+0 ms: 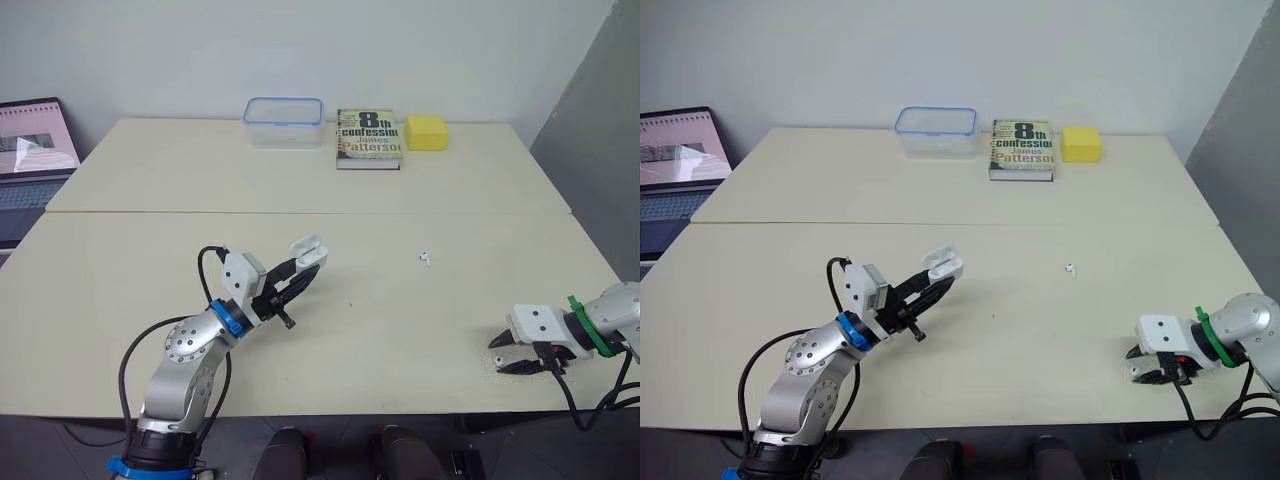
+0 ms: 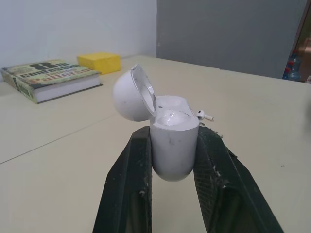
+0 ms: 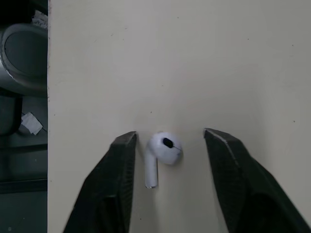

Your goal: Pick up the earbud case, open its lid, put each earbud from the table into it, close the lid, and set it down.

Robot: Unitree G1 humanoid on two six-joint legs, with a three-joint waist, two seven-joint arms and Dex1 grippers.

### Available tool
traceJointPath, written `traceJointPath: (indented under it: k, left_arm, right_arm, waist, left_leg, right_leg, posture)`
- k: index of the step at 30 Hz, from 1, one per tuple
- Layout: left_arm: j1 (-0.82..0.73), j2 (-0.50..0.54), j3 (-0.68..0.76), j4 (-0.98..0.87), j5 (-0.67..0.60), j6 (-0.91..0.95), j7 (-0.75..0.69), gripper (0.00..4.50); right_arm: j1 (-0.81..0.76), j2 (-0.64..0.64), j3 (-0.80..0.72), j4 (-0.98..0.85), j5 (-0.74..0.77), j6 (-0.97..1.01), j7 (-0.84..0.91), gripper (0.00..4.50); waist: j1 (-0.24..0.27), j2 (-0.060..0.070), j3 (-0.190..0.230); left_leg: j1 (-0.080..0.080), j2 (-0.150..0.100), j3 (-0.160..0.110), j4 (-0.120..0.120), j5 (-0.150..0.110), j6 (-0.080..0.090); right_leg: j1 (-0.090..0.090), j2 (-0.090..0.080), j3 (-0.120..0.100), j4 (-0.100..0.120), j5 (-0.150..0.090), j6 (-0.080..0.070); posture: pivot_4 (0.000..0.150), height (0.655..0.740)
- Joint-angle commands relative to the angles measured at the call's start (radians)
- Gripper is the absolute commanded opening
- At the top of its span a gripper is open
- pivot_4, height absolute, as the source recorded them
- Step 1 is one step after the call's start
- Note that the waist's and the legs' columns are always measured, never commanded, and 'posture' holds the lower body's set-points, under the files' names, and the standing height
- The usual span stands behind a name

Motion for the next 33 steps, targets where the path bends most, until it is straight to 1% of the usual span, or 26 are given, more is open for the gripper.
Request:
traceJointPath:
  k: [1,4,6,9,11,14,16,20,23,28,32,33]
  left_arm:
    - [0.006,0.007,0.008,-0.053,-0.013,0.001,0.010,0.79]
    - [0.013,0.006,0.010,-0.062,-0.015,0.009,0.013,0.79]
    - [0.017,0.006,0.010,-0.065,-0.017,0.014,0.016,0.79]
    - [0.023,0.003,0.004,-0.069,-0.017,0.019,0.019,0.79]
    - [0.029,0.000,-0.003,-0.071,-0.015,0.021,0.022,0.79]
    - [0.039,-0.007,-0.012,-0.077,-0.013,0.025,0.028,0.79]
    - [0.046,-0.011,-0.017,-0.083,-0.012,0.027,0.030,0.79]
    - [0.054,-0.014,-0.023,-0.090,-0.011,0.031,0.034,0.79]
    - [0.060,-0.014,-0.025,-0.094,-0.011,0.032,0.037,0.79]
    - [0.067,-0.011,-0.025,-0.097,-0.011,0.031,0.040,0.79]
    - [0.067,-0.008,-0.023,-0.102,-0.011,0.033,0.042,0.79]
    - [0.066,-0.008,-0.022,-0.103,-0.011,0.033,0.043,0.79]
  right_arm:
    - [0.019,-0.011,-0.044,-0.017,-0.001,-0.019,-0.025,2.80]
    - [0.045,-0.060,-0.127,-0.111,0.072,0.053,-0.007,2.80]
    - [0.073,-0.102,-0.187,-0.185,0.107,0.114,-0.002,2.80]
    - [0.133,-0.153,-0.250,-0.316,0.130,0.263,-0.030,2.80]
    - [0.171,-0.185,-0.254,-0.422,0.059,0.406,-0.109,2.80]
    - [0.191,-0.191,-0.235,-0.538,0.058,0.598,-0.173,2.80]
    - [0.188,-0.177,-0.197,-0.578,0.045,0.669,-0.207,2.80]
    - [0.170,-0.155,-0.118,-0.570,-0.009,0.692,-0.262,2.80]
    - [0.155,-0.146,-0.077,-0.549,-0.021,0.691,-0.268,2.80]
    - [0.121,-0.118,-0.026,-0.510,-0.038,0.692,-0.282,2.80]
    - [0.122,-0.113,-0.005,-0.504,-0.046,0.691,-0.283,2.80]
    - [0.122,-0.116,-0.001,-0.500,-0.051,0.688,-0.282,2.62]
  waist:
    - [0.000,0.000,0.000]
    - [0.002,0.001,0.000]
    - [0.004,0.003,0.000]
    - [0.005,0.003,0.000]
    - [0.006,0.003,0.000]
    - [0.006,0.003,0.000]
    - [0.006,0.003,0.000]
    - [0.006,0.003,0.000]
    - [0.005,0.003,0.000]
    - [0.004,0.003,0.000]
    - [0.004,0.003,0.000]
    - [0.004,0.003,0.000]
  left_leg:
    - [0.000,0.000,0.000,0.000,0.000,0.000]
    - [0.000,0.000,0.000,0.000,0.000,0.000]
    - [-0.004,-0.001,0.000,0.000,0.000,0.000]
    - [-0.005,0.000,0.000,0.000,0.000,0.000]
    - [-0.006,0.000,-0.001,-0.001,0.000,0.000]
    - [-0.006,0.000,-0.001,0.000,0.000,0.000]
    - [-0.006,0.000,0.000,0.000,0.000,0.000]
    - [-0.007,-0.001,0.000,0.000,0.000,0.000]
    - [-0.007,-0.001,0.000,0.000,0.000,0.000]
    - [-0.007,-0.001,0.000,0.000,0.000,0.000]
    - [-0.007,-0.001,0.000,0.000,0.000,0.000]
    - [-0.007,-0.001,0.000,0.000,0.000,0.000]
  right_leg:
    - [0.000,0.000,0.000,0.000,0.000,0.000]
    - [0.000,0.000,0.000,0.000,0.000,0.000]
    - [-0.004,-0.001,0.001,0.001,0.000,0.000]
    - [-0.005,0.000,-0.001,0.000,0.000,0.000]
    - [-0.005,0.000,-0.001,0.000,0.000,0.000]
    - [-0.005,0.000,-0.001,0.000,0.000,0.000]
    - [-0.005,-0.001,0.000,0.000,0.000,0.000]
    - [-0.005,-0.001,-0.001,-0.001,0.000,0.000]
    - [-0.006,-0.001,-0.001,-0.001,0.000,0.000]
    - [-0.006,-0.001,-0.001,-0.001,0.000,0.000]
    - [-0.006,-0.001,-0.001,-0.001,0.000,0.000]
    - [-0.005,-0.001,-0.001,-0.001,0.000,0.000]
  posture:
    - [0.150,0.7400]
    - [0.150,0.7400]
    - [0.150,0.7400]
    - [0.150,0.7400]
    - [0.150,0.7400]
    - [0.150,0.7400]
    - [0.150,0.7400]
    - [0.150,0.7400]
    - [0.150,0.7400]
    - [0.150,0.7400]
    - [0.150,0.7400]
    - [0.150,0.7400]
